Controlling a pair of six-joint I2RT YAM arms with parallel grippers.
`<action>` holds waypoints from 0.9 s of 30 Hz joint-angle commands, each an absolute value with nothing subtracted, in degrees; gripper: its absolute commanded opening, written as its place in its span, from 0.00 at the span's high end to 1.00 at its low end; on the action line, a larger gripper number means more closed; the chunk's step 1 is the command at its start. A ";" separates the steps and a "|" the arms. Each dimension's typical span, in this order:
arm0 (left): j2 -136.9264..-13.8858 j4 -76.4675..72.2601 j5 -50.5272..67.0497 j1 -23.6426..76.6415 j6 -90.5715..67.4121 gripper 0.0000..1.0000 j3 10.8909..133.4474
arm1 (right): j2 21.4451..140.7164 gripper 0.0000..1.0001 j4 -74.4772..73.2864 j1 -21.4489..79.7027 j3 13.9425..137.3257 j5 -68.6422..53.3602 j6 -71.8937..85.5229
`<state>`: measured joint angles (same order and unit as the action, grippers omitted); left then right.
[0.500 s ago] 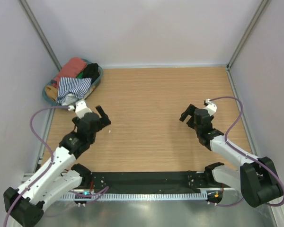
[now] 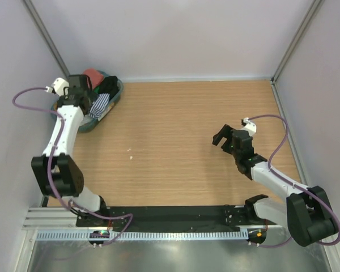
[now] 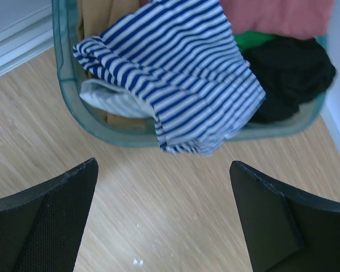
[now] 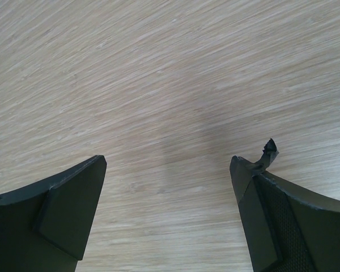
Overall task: Fold and stack the tank tops
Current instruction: Grab the tank top from the pile, then move the tank top to the center of the board
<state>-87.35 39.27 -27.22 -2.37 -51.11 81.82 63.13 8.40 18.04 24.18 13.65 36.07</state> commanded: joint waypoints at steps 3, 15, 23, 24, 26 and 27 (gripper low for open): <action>-101.67 46.49 -24.78 -6.59 -52.38 0.03 93.15 | 61.61 0.00 11.25 18.28 24.17 12.48 34.89; -95.59 43.98 -26.02 -6.33 -46.76 1.00 98.28 | 63.01 0.00 12.22 18.28 24.17 12.13 34.54; -73.06 41.47 -15.92 -2.21 -47.11 1.00 95.97 | 64.25 0.00 12.57 18.28 24.79 11.69 34.01; -71.38 42.09 -15.30 1.89 -47.98 1.00 95.98 | 64.07 0.00 12.66 18.28 24.70 11.86 34.01; -67.07 41.67 -12.05 5.96 -51.39 1.00 93.79 | 63.20 0.00 13.35 18.28 24.09 12.13 33.75; -66.10 41.40 -10.91 10.33 -52.46 1.00 92.82 | 62.85 0.00 13.62 18.28 23.91 12.13 33.66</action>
<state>-67.57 42.22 -17.50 3.36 -48.99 95.18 64.23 9.96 18.04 23.55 11.60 34.81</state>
